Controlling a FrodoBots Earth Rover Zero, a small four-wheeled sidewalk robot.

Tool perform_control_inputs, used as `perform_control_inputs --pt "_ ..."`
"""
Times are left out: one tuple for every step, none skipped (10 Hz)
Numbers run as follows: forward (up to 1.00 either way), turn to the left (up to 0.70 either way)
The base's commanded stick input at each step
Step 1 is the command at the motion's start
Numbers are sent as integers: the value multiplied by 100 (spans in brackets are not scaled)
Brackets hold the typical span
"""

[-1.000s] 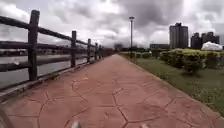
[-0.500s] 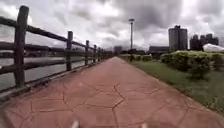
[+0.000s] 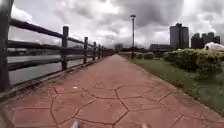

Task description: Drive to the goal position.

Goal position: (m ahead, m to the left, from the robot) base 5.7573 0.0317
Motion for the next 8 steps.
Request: perform_control_inputs --pt "70 0" --pt "70 0" --pt "70 0" --pt "70 0" --pt "70 0" --pt "70 0" --pt "70 0" --pt "70 0"
